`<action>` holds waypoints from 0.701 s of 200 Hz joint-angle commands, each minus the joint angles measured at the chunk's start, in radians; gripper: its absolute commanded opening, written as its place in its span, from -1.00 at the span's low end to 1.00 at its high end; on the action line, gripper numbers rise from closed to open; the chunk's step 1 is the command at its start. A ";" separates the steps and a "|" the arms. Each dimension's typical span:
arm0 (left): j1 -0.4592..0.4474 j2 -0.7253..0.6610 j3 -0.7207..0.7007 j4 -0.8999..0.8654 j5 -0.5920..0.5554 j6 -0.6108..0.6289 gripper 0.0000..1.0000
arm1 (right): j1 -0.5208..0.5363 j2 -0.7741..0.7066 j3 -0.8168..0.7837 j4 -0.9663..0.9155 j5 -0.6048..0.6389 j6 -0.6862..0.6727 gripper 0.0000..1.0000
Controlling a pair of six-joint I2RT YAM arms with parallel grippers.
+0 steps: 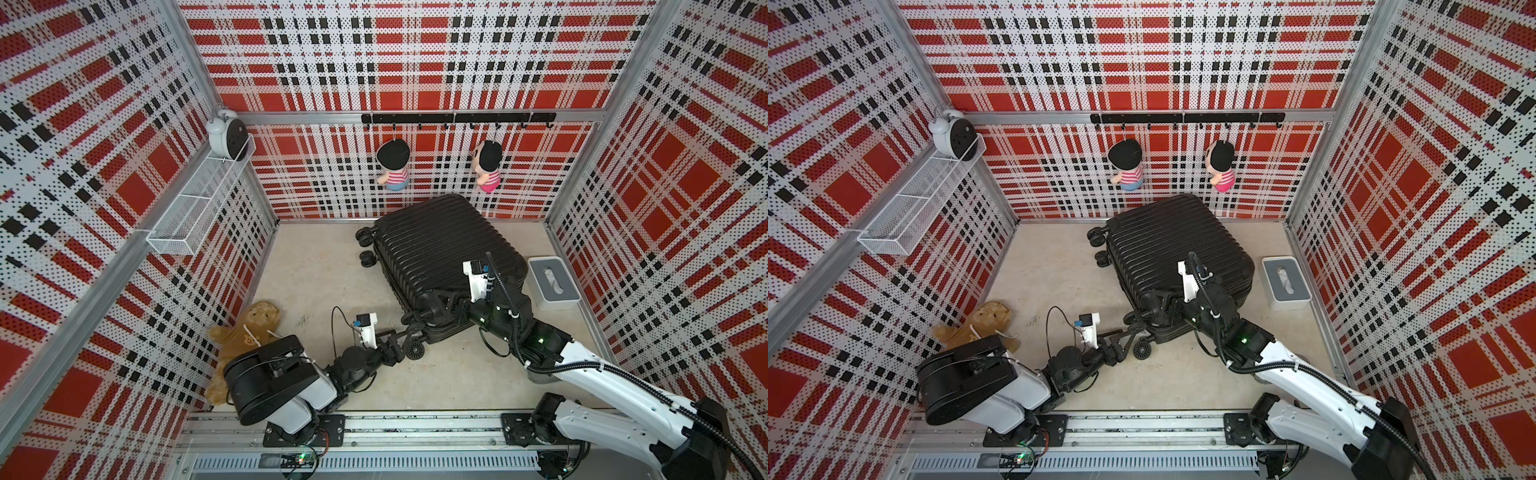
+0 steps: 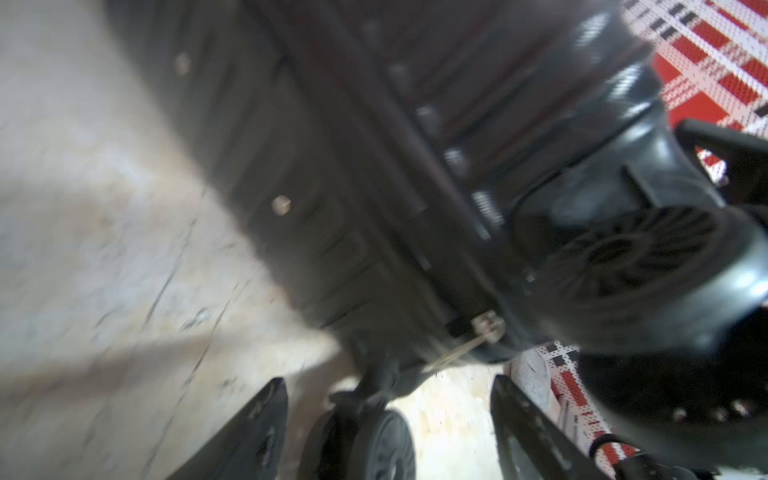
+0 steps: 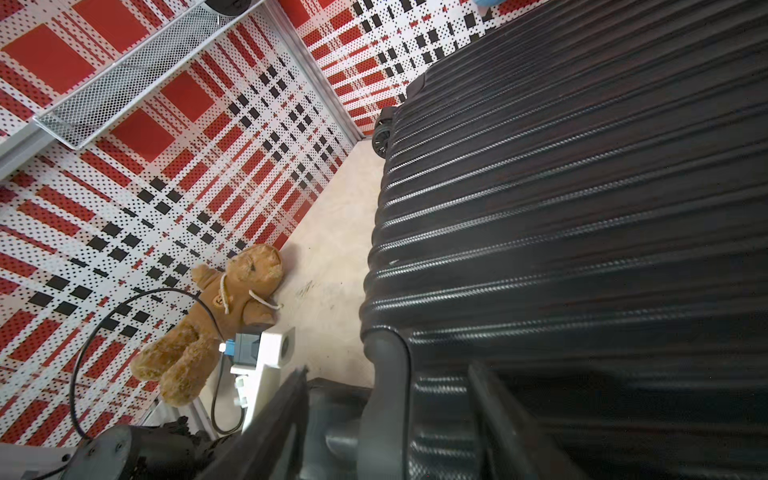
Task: Open the suitcase zippers
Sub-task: Adjust the suitcase at the center of the board, then unzip the zipper on the suitcase.
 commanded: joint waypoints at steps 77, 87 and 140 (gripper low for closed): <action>-0.012 0.197 0.131 0.000 0.009 0.281 0.22 | -0.080 0.011 0.004 -0.004 -0.135 0.017 0.26; -0.020 0.196 0.131 0.004 0.010 0.286 0.22 | -0.082 0.011 0.000 -0.002 -0.133 0.019 0.26; -0.018 0.170 0.082 0.077 0.042 0.333 0.38 | -0.084 0.015 -0.010 0.006 -0.140 0.030 0.26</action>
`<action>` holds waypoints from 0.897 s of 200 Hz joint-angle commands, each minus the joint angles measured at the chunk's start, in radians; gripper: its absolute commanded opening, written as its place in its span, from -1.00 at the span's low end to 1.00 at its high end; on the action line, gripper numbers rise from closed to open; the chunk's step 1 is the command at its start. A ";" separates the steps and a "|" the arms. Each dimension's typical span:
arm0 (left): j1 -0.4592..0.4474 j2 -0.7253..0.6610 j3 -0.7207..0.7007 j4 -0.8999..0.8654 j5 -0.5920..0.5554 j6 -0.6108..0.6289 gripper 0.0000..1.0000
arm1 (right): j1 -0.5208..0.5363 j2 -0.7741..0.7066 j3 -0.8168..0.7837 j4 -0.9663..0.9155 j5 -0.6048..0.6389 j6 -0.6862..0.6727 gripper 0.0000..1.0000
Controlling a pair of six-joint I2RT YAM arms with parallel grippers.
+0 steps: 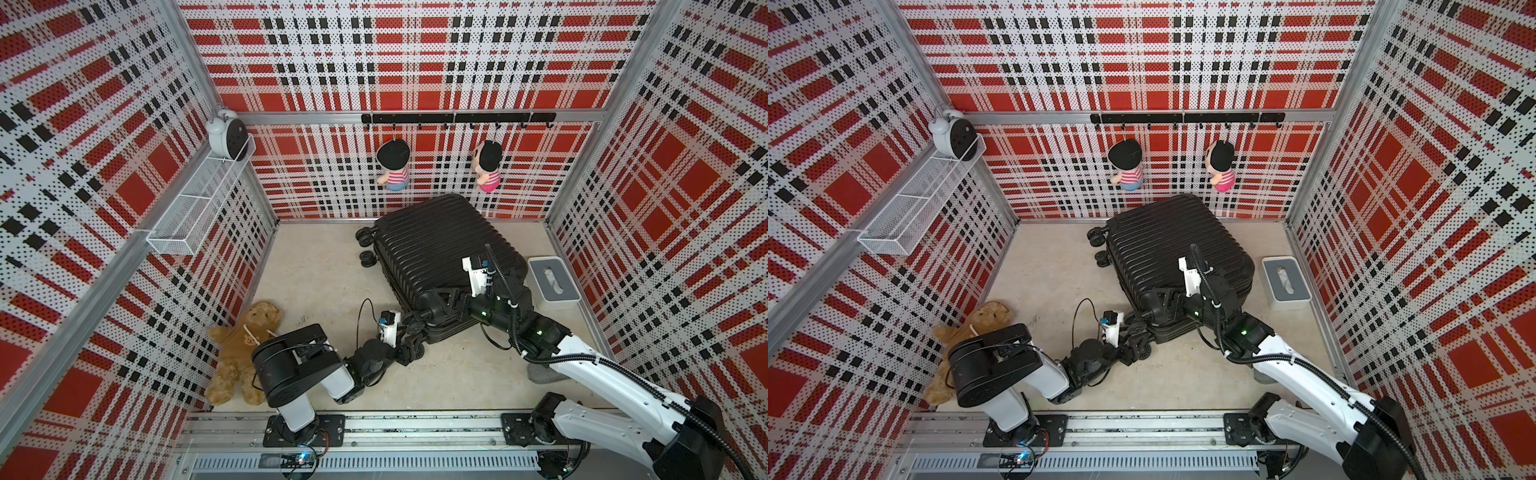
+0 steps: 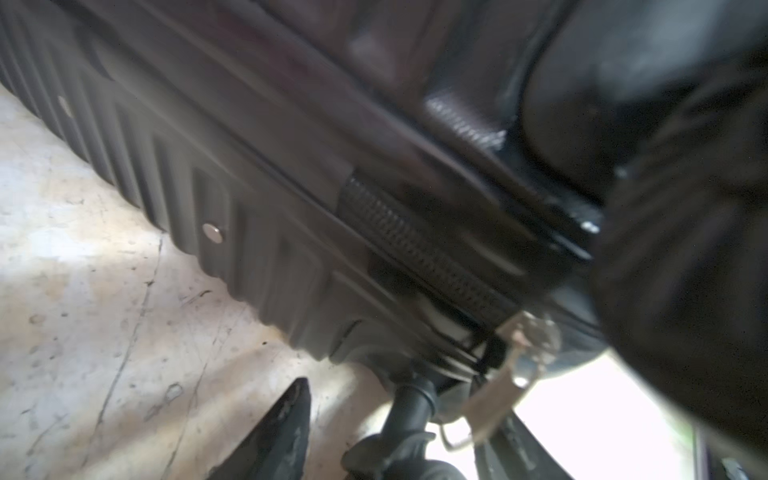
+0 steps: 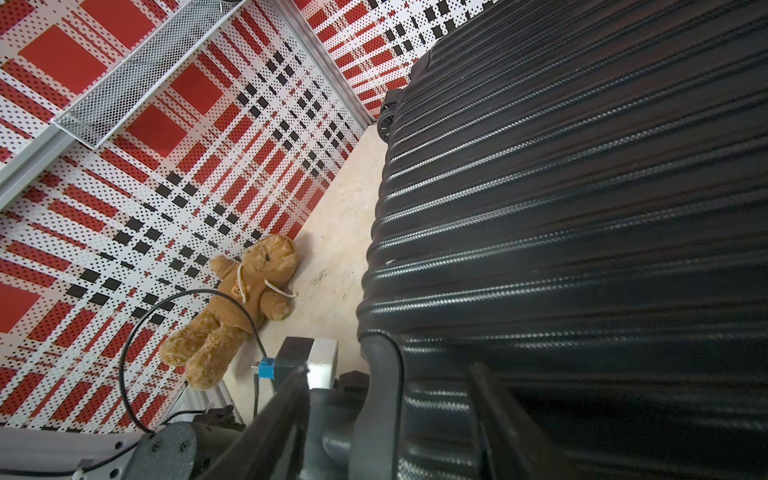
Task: Open the suitcase zippers
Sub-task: Unzip the zipper on the suitcase.
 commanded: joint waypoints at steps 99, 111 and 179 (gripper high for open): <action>0.043 -0.003 -0.029 0.135 0.116 0.101 -0.20 | -0.006 0.024 -0.023 0.033 -0.019 0.037 0.24; 0.045 -0.002 -0.029 0.133 0.120 0.096 -0.31 | -0.006 0.031 -0.023 0.036 -0.022 0.037 0.24; 0.049 -0.041 -0.047 0.105 0.093 0.063 -1.00 | -0.006 0.059 -0.028 0.056 -0.027 0.042 0.23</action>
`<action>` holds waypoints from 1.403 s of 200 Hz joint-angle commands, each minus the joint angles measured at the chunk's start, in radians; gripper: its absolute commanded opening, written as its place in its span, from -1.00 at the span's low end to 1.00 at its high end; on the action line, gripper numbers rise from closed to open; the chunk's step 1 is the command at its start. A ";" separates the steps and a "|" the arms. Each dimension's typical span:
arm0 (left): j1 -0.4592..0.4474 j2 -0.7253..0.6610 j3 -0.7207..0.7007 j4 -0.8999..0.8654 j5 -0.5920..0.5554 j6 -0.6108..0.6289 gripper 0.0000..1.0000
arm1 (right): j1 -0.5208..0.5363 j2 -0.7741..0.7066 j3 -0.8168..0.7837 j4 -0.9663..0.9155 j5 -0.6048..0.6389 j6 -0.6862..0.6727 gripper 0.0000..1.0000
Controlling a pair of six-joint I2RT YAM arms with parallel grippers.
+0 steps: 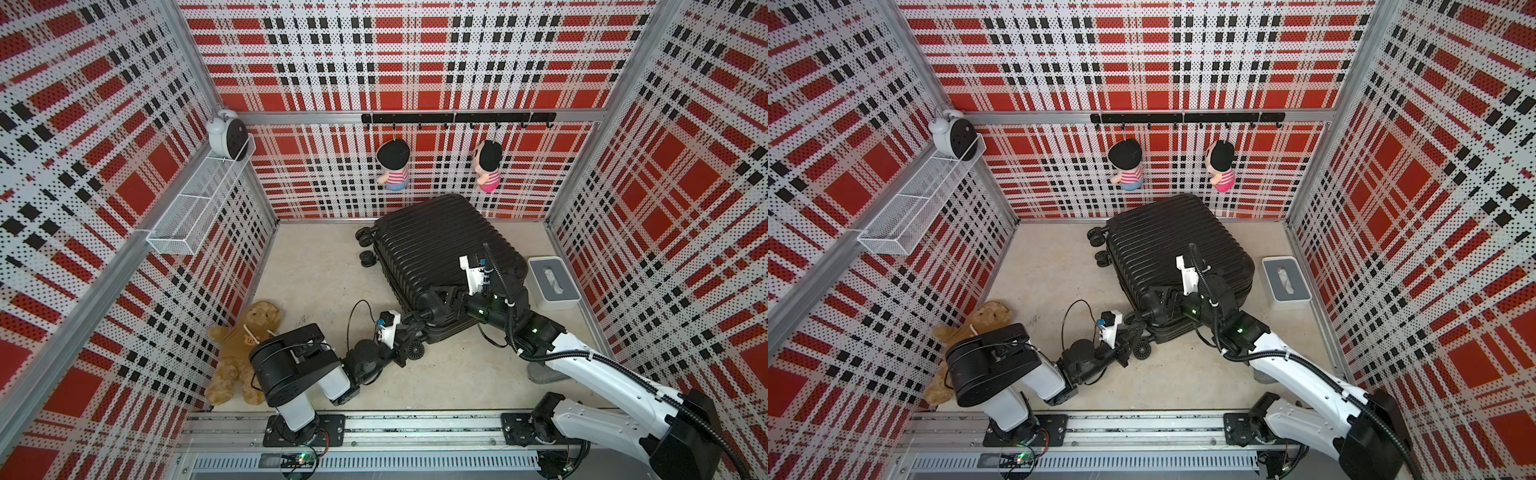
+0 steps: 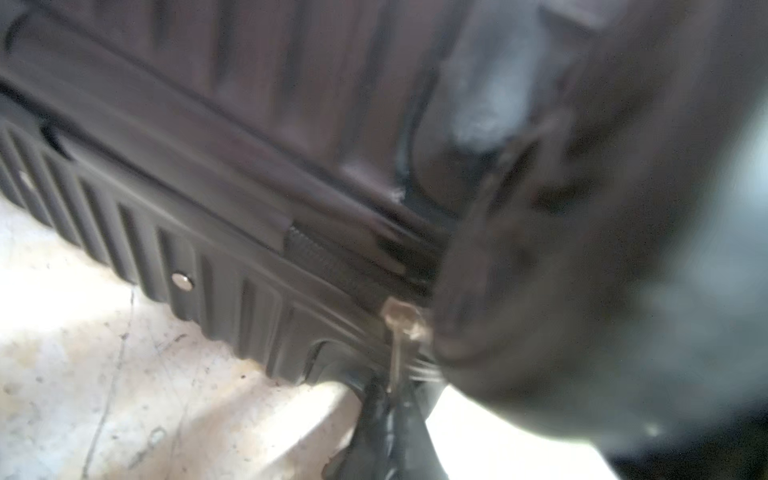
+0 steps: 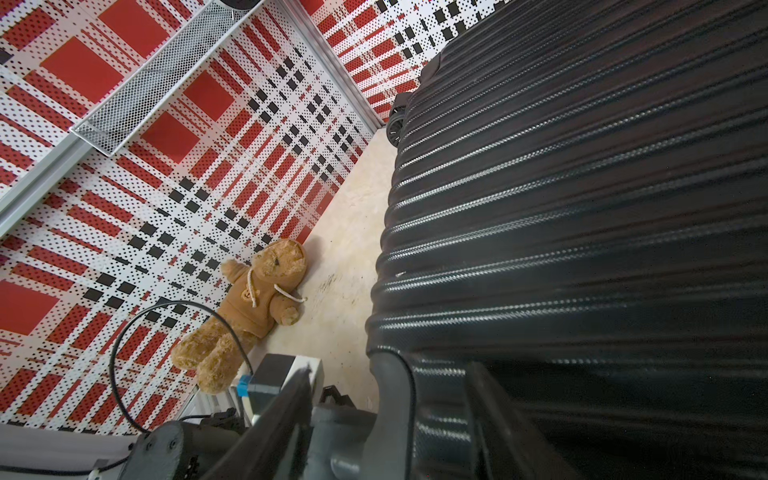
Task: Open the suitcase zippers
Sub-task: Unzip the zipper on the suitcase.
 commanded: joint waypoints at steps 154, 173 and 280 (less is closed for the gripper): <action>0.228 -0.061 0.022 -0.117 0.021 -0.096 -0.11 | -0.029 -0.004 0.029 -0.089 0.024 -0.017 0.30; 0.227 -0.152 0.026 -0.239 -0.017 -0.099 0.05 | -0.083 -0.047 0.056 -0.147 0.035 -0.044 0.38; 0.248 -0.563 0.246 -0.948 -0.218 -0.177 0.52 | -0.766 -0.117 0.086 -0.295 -0.218 -0.101 0.82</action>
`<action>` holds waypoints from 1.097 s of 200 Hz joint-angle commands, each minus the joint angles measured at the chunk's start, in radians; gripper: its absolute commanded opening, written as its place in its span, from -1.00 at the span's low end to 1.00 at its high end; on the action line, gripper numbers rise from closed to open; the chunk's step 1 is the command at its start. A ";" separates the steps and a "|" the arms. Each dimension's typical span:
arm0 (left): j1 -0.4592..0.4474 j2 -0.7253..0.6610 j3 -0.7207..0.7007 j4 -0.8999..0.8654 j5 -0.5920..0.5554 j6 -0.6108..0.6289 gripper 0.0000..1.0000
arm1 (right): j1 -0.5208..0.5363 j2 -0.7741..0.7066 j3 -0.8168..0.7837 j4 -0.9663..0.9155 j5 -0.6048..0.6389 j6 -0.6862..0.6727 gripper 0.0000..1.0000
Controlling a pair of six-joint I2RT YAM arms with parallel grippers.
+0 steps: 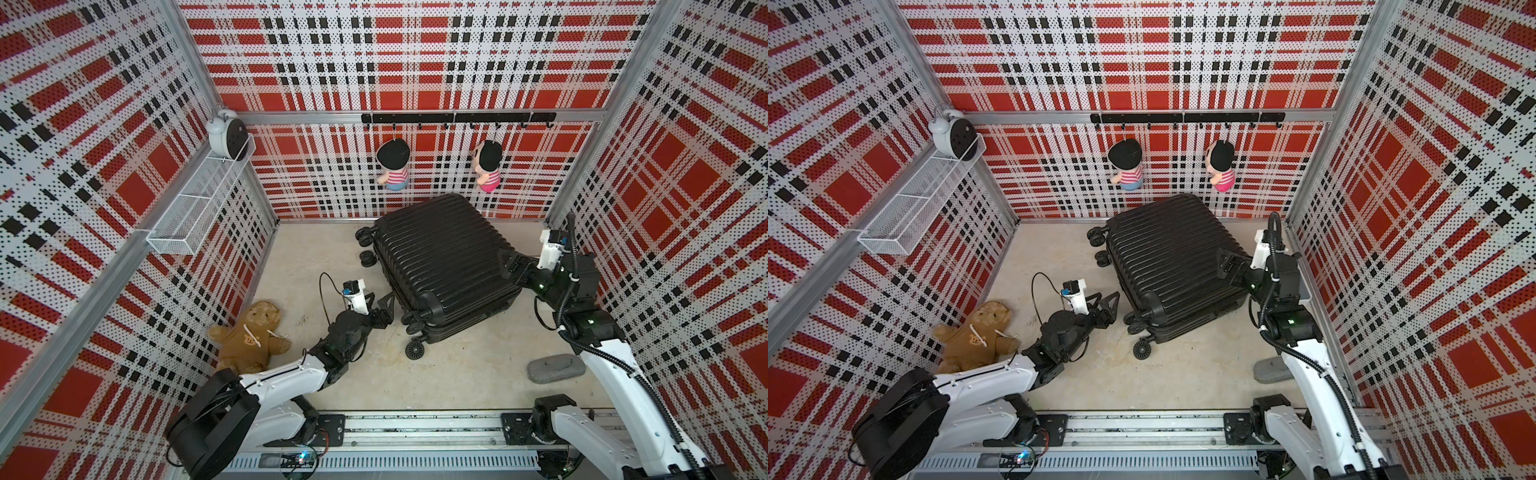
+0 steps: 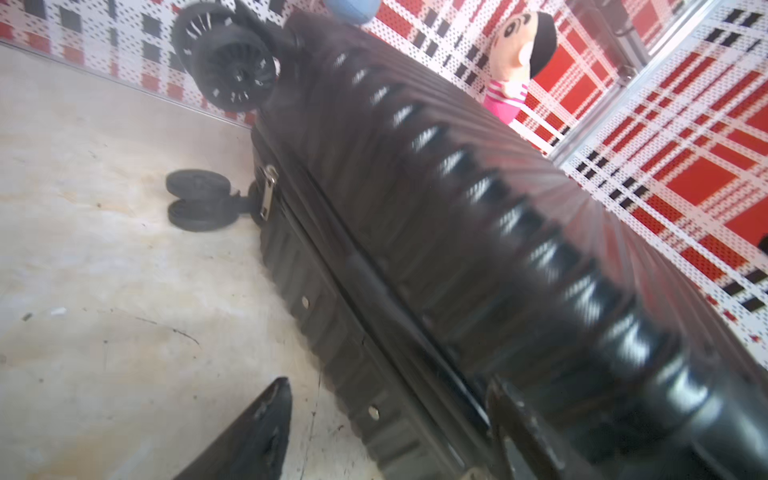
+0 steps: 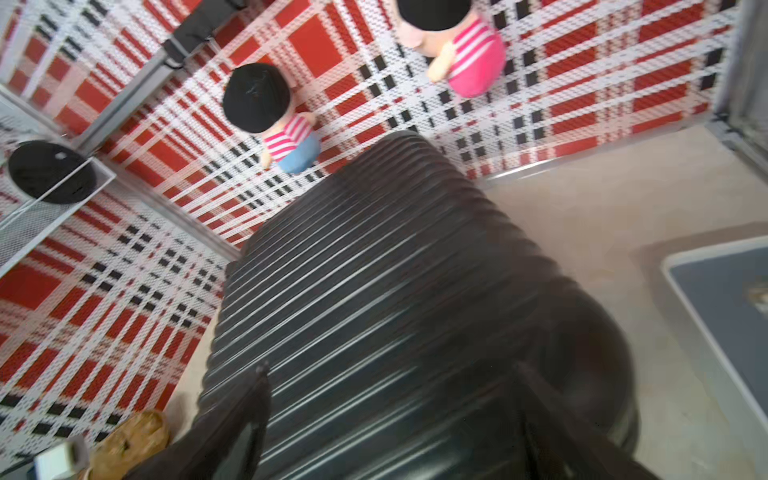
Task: Open the suitcase zippers
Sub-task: Unzip the zipper on the suitcase.
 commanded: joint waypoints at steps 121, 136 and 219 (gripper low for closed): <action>0.118 0.008 0.304 -0.446 0.060 -0.054 0.57 | -0.166 0.180 -0.286 0.365 -0.695 0.208 0.78; 0.144 0.027 0.327 -0.470 0.069 -0.051 0.57 | -0.095 0.149 -0.307 0.363 -0.696 0.211 0.76; 0.097 0.121 0.566 -0.634 -0.009 0.023 0.56 | -0.086 -0.031 -0.255 0.186 -0.517 0.211 0.81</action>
